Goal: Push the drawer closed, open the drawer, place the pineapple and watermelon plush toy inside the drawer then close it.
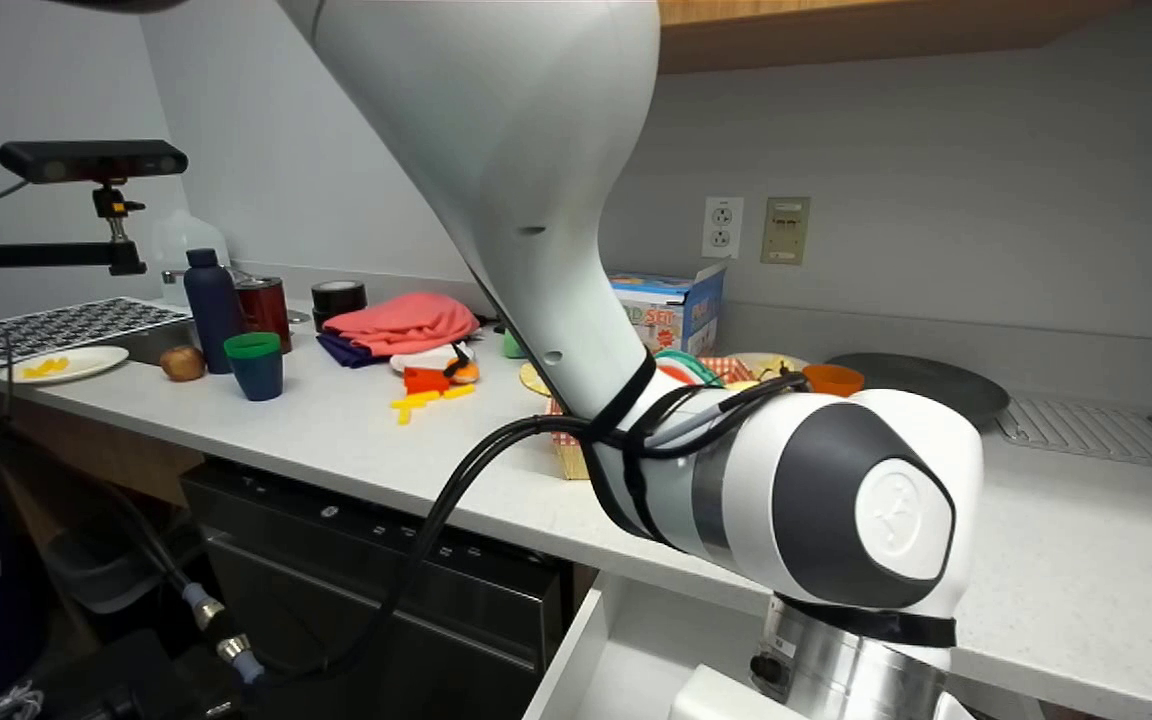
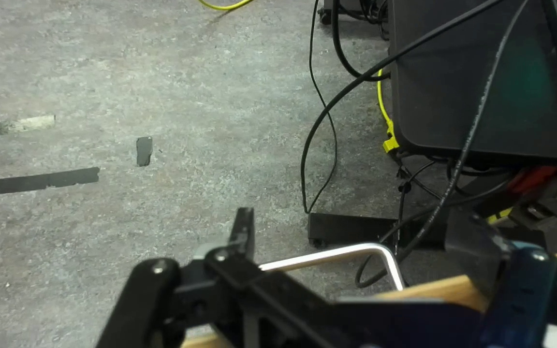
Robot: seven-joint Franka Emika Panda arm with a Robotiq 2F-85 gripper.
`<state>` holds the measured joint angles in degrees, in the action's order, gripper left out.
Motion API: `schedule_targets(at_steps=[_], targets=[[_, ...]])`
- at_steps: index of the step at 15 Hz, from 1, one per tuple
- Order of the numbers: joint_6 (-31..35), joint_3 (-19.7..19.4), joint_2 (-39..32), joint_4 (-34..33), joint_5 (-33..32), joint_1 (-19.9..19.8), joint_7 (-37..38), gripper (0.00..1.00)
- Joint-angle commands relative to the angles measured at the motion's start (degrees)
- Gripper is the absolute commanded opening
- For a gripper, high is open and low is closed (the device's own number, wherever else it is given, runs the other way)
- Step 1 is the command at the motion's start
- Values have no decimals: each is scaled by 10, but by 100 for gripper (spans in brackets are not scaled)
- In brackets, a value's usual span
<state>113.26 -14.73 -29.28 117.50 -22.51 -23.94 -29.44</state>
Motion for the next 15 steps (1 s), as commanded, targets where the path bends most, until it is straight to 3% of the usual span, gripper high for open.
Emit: schedule_targets(at_steps=[1,7,15], targets=[[78,10,-16,-5,6,-14,-15,100],[176,34,-22,-21,40,-9,-30,100],[240,92,-36,-67,125,-8,-70,100]])
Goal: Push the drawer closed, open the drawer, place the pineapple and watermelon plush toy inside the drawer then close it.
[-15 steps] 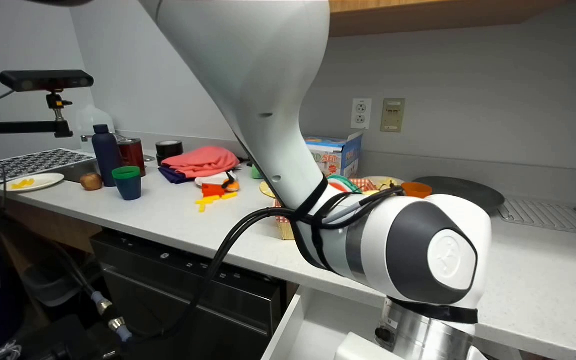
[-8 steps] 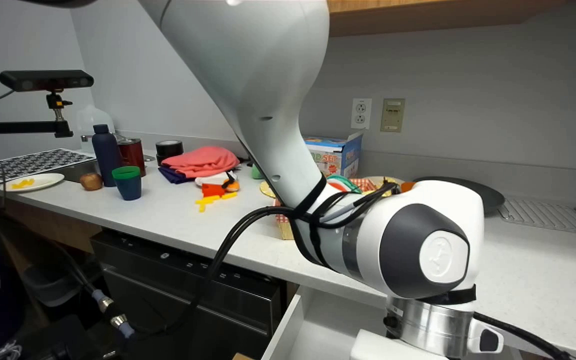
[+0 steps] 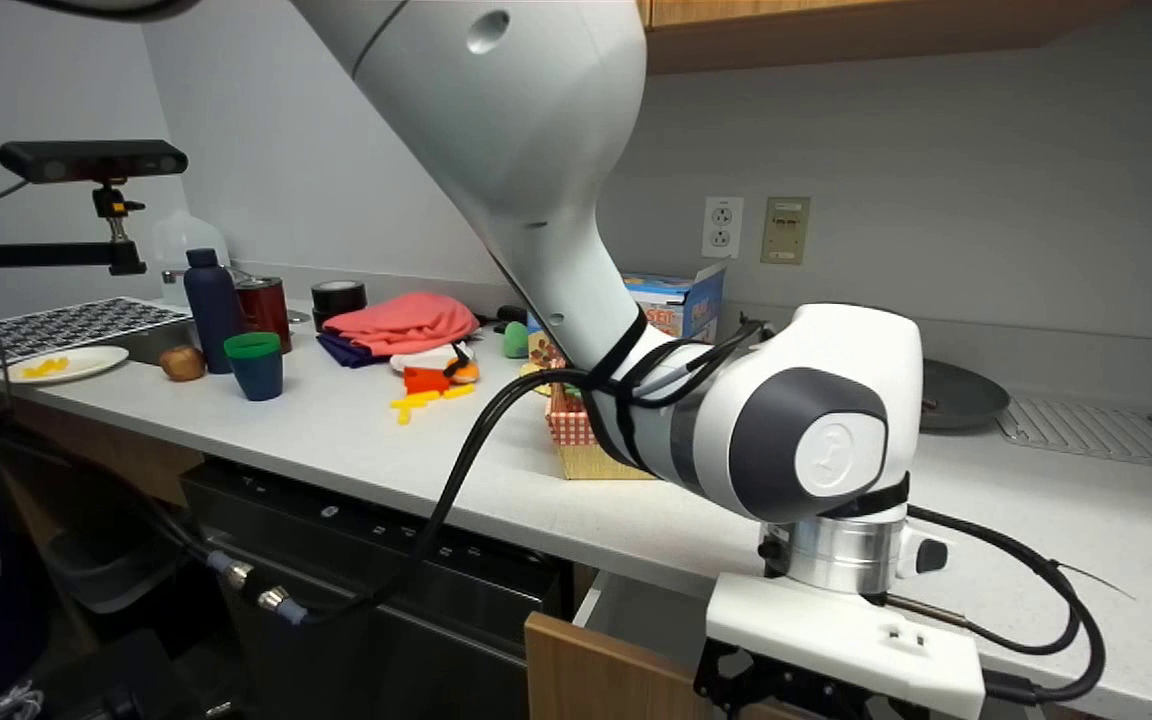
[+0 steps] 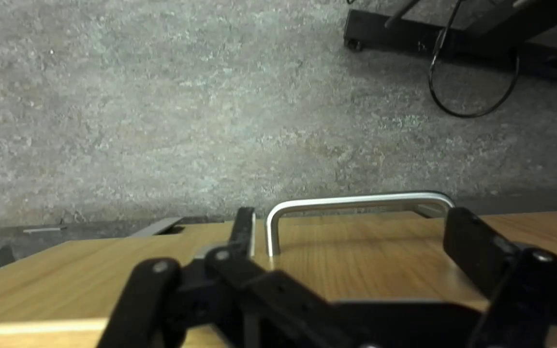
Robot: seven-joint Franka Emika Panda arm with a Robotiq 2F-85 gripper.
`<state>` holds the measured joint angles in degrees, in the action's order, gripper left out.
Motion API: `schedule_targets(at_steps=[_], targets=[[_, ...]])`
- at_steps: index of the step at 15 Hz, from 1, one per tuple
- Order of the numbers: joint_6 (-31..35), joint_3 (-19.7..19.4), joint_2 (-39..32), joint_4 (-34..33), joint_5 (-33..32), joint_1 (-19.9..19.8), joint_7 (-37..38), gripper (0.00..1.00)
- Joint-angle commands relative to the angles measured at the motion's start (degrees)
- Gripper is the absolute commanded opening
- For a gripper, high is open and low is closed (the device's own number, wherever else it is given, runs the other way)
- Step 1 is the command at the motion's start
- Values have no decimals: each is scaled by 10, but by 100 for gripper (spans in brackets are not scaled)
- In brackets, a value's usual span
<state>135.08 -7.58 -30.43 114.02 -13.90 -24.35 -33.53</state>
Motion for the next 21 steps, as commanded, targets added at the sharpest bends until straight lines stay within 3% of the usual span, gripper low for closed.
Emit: schedule_targets(at_steps=[1,11,16,21], targets=[[26,27,-26,-39,49,-4,-35,100],[61,53,-34,-56,121,-14,-85,100],[87,48,3,-6,122,-16,-101,100],[82,34,81,86,95,9,-90,100]])
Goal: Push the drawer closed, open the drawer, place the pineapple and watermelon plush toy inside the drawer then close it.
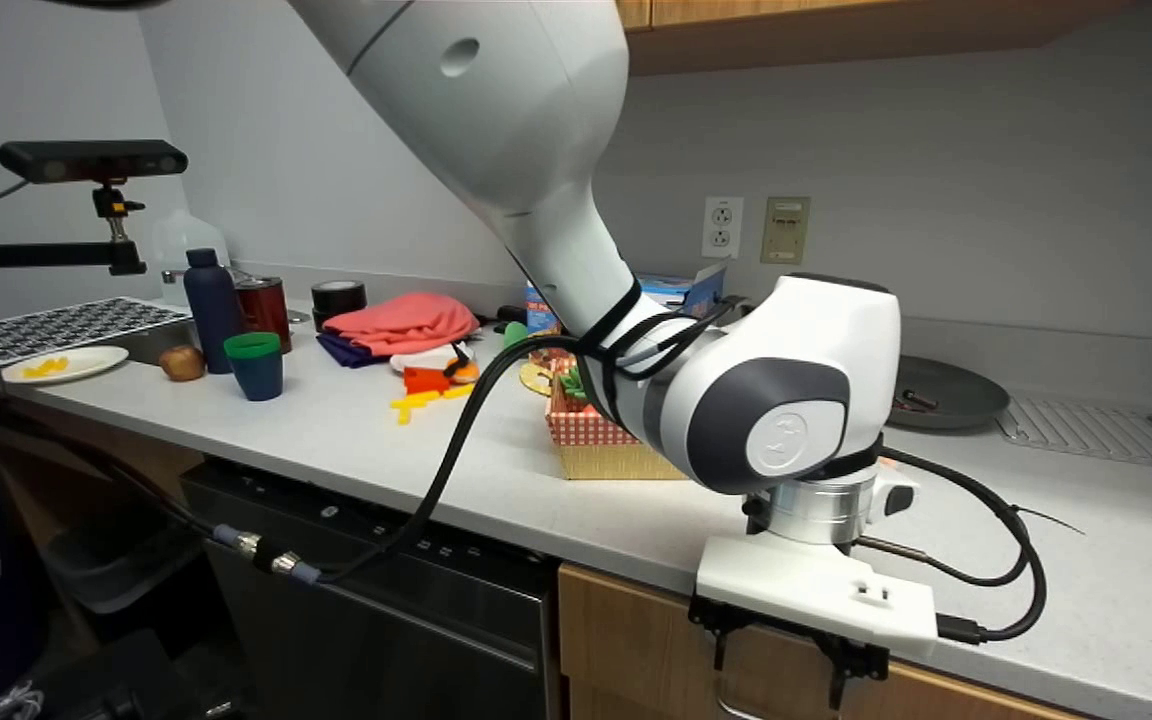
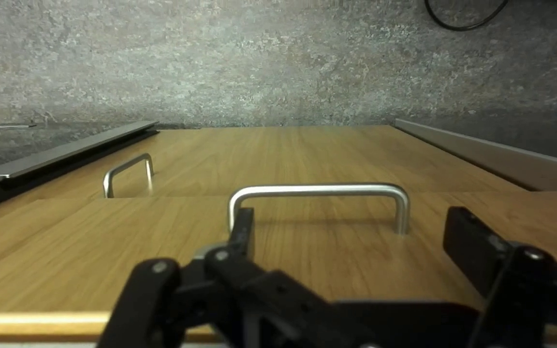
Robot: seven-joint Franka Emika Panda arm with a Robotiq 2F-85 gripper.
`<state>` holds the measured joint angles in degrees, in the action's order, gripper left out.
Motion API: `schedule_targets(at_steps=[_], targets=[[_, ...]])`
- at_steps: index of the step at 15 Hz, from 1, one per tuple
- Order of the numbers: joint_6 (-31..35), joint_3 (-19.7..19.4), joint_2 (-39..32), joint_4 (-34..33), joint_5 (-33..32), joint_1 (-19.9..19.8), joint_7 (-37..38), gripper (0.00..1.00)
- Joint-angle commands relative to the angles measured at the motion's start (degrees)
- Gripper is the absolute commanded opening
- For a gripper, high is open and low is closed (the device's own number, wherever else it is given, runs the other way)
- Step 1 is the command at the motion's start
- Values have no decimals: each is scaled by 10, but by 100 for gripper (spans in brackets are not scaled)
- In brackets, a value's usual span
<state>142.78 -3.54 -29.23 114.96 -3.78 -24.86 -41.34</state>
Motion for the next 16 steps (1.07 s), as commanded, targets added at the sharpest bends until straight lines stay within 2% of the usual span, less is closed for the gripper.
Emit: schedule_targets(at_steps=[1,9,12,16], targets=[[5,-6,85,97,-8,20,-11,100],[15,-18,226,248,-73,85,-1,100],[1,-21,283,274,-112,108,6,100],[-29,-26,350,297,-130,124,-12,100]])
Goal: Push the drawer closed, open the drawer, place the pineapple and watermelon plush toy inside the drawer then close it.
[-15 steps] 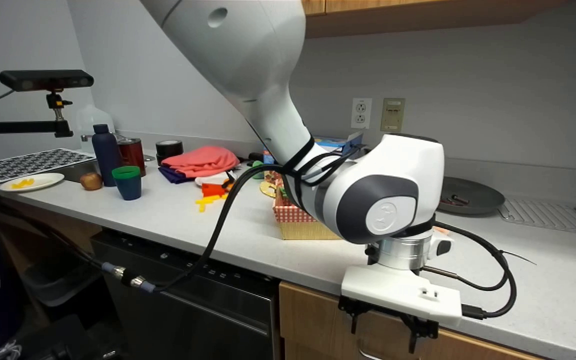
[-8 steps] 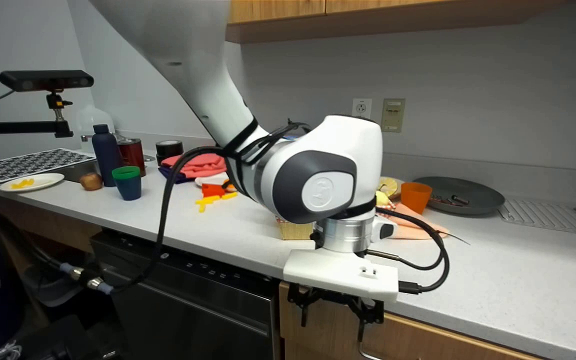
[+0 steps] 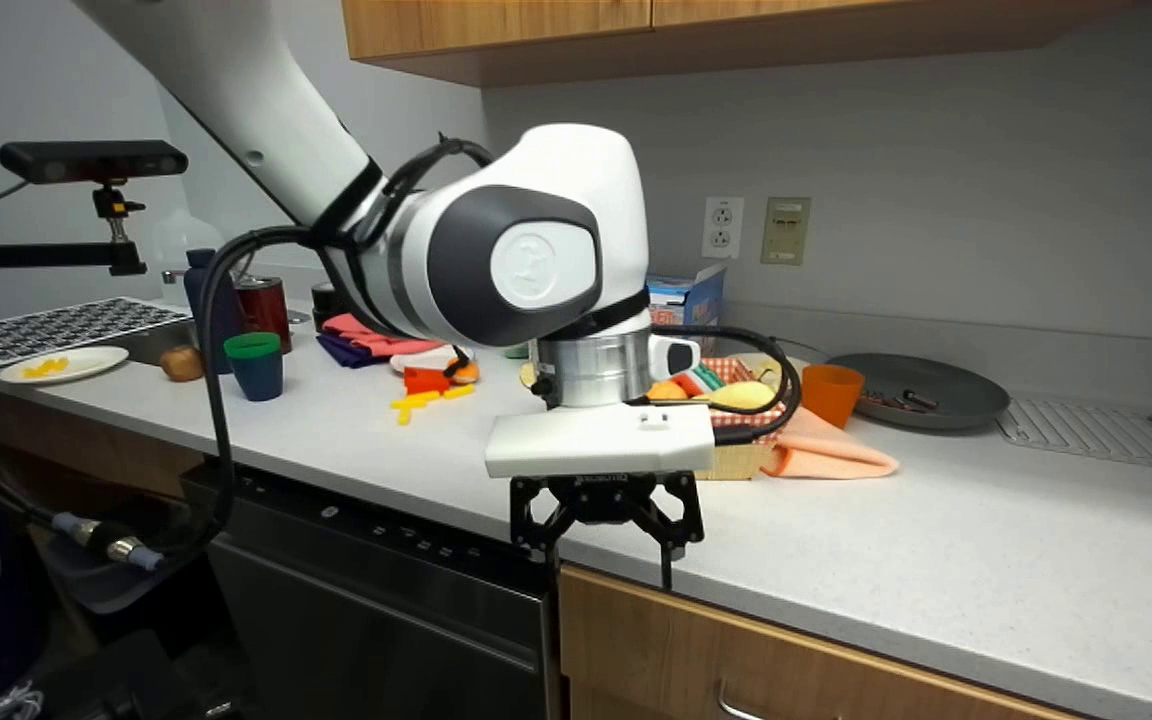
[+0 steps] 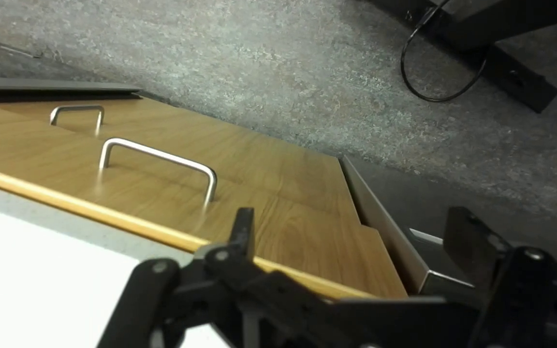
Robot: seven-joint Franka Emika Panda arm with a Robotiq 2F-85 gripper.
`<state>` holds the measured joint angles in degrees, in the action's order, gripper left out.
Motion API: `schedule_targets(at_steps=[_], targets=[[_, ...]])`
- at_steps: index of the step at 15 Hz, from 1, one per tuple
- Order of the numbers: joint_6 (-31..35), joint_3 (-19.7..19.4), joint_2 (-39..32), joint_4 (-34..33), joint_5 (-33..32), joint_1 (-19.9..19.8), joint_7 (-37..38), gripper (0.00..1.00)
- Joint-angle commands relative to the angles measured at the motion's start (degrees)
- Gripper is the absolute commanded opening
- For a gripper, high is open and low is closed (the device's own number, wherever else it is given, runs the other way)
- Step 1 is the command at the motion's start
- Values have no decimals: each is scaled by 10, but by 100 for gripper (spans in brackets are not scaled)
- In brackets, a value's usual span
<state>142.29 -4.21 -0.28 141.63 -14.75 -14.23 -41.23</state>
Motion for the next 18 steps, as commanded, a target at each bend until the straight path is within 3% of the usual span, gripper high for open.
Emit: schedule_targets(at_steps=[1,5,18], targets=[[-8,-20,18,7,-6,23,0,100],[-19,-26,50,23,-12,25,-1,100],[-9,-29,35,11,-9,25,13,100]])
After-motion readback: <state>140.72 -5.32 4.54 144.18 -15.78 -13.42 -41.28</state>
